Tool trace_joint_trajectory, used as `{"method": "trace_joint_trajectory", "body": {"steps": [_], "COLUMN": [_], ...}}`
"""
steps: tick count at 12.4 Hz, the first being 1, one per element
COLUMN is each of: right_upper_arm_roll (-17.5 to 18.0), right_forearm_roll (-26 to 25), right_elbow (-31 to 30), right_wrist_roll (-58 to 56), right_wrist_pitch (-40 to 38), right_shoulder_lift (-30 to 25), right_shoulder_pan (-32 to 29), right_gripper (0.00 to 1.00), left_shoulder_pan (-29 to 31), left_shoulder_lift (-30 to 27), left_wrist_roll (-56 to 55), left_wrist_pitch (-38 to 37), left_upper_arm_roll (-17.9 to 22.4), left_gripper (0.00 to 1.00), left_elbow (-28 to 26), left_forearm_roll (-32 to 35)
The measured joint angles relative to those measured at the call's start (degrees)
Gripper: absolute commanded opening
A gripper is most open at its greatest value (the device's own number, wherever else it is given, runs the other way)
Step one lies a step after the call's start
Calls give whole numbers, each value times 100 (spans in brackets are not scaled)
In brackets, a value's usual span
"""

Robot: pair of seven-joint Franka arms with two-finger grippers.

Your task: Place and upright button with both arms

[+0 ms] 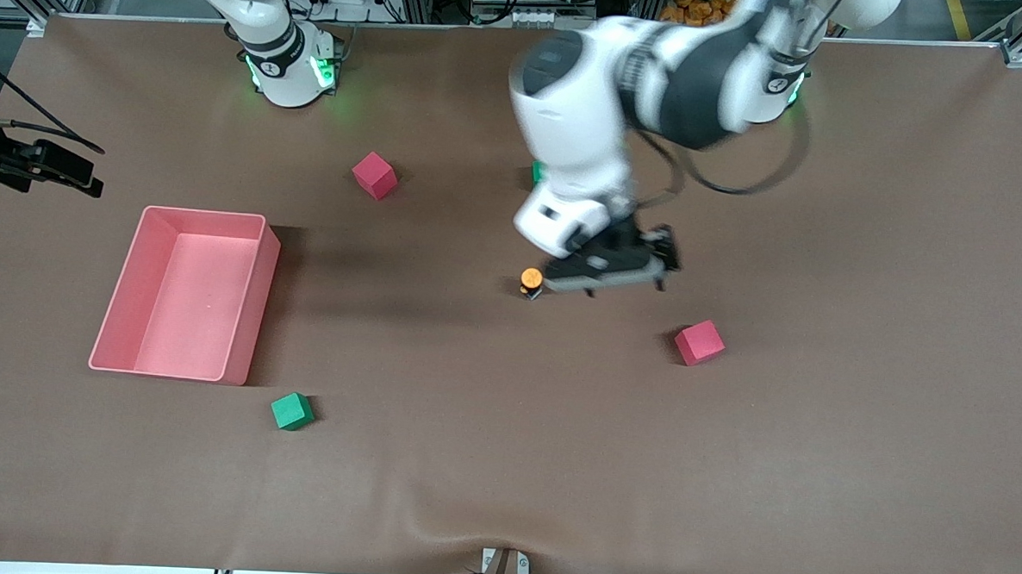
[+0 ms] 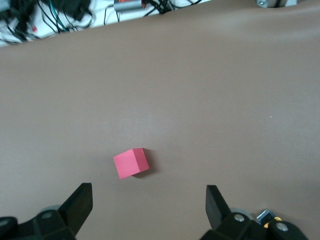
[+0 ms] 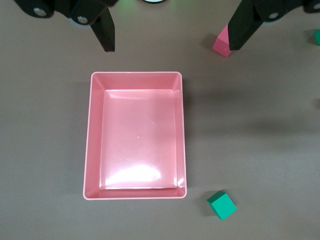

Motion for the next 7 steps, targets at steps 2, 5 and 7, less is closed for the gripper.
{"method": "trace_joint_trajectory", "body": {"steps": [2, 5, 7], "right_upper_arm_roll": [-6, -10, -9], "right_forearm_roll": [0, 0, 0], "right_elbow": [0, 1, 1], "right_wrist_roll": [0, 0, 0], "right_wrist_pitch": [3, 4, 4], "right_shoulder_lift": [0, 0, 0], "right_shoulder_pan": [-3, -4, -3], "right_gripper": [100, 100, 100], "left_shoulder_pan": [374, 859, 1172], "left_shoulder_lift": [-115, -257, -290], "left_wrist_roll": [293, 866, 1744], "left_wrist_pitch": [4, -164, -213], "left_upper_arm_roll": [2, -6, -10], "left_gripper": [100, 100, 100], "left_elbow": [-14, -37, -45], "left_forearm_roll": [-206, -248, -269]}}
